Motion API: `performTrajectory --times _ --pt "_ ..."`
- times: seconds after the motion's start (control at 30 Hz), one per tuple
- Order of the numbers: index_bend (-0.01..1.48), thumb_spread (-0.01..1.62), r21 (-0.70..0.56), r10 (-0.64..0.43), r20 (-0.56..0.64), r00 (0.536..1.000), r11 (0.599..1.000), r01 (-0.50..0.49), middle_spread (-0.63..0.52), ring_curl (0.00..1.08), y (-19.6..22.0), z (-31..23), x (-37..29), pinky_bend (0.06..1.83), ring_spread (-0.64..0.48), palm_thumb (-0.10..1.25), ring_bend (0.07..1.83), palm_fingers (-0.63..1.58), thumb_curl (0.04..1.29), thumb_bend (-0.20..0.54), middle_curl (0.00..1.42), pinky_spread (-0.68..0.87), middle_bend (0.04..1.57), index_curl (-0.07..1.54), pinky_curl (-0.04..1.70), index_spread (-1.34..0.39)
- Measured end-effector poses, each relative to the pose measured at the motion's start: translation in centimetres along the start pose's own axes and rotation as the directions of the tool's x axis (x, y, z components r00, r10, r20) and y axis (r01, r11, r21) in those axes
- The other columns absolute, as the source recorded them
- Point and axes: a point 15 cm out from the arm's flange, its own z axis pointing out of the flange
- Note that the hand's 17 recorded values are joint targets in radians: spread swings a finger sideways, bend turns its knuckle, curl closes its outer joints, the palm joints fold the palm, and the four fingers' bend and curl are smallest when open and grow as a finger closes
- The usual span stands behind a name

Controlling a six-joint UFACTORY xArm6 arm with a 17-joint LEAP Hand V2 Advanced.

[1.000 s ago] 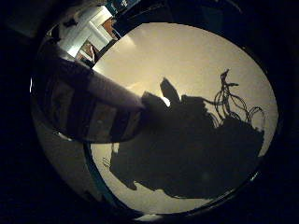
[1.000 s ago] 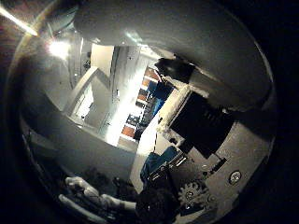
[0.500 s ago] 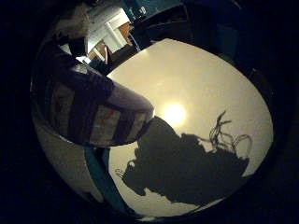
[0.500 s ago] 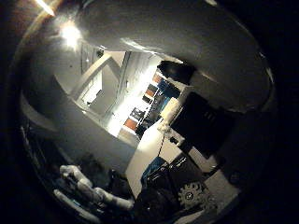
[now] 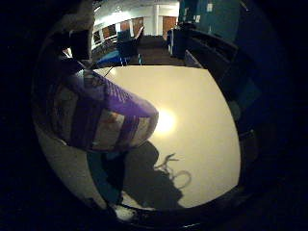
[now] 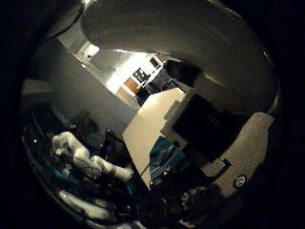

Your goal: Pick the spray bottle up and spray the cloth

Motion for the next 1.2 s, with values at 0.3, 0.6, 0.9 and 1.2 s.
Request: performTrajectory --times 0.3,0.6,0.9,1.2 --pt "1.26 0.92 -0.238 -0.243 0.005 0.970 0.942 0.237 -0.10 0.86 0.7 3.5 -8.6 1.12 -0.25 1.12 1.29 1.13 0.62 -0.015 0.71 -0.20 1.39 0.68 1.13 -0.16" --pt "1.27 0.92 -0.531 -0.536 -0.023 0.844 0.722 0.444 -0.10 0.88 7.5 10.5 -14.9 1.10 -0.25 1.11 1.28 1.13 0.64 -0.015 0.70 -0.20 1.40 0.67 1.17 -0.16" --pt "1.27 0.93 -0.700 -0.671 -0.041 0.741 0.548 0.458 -0.10 0.89 12.2 16.0 -16.3 1.08 -0.25 1.10 1.28 1.14 0.64 -0.016 0.70 -0.20 1.40 0.66 1.19 -0.16" --pt "1.27 0.94 -0.716 -0.678 -0.038 0.734 0.531 0.453 -0.10 0.89 12.7 16.4 -17.3 1.07 -0.25 1.09 1.28 1.14 0.65 -0.015 0.69 -0.20 1.40 0.65 1.20 -0.16"
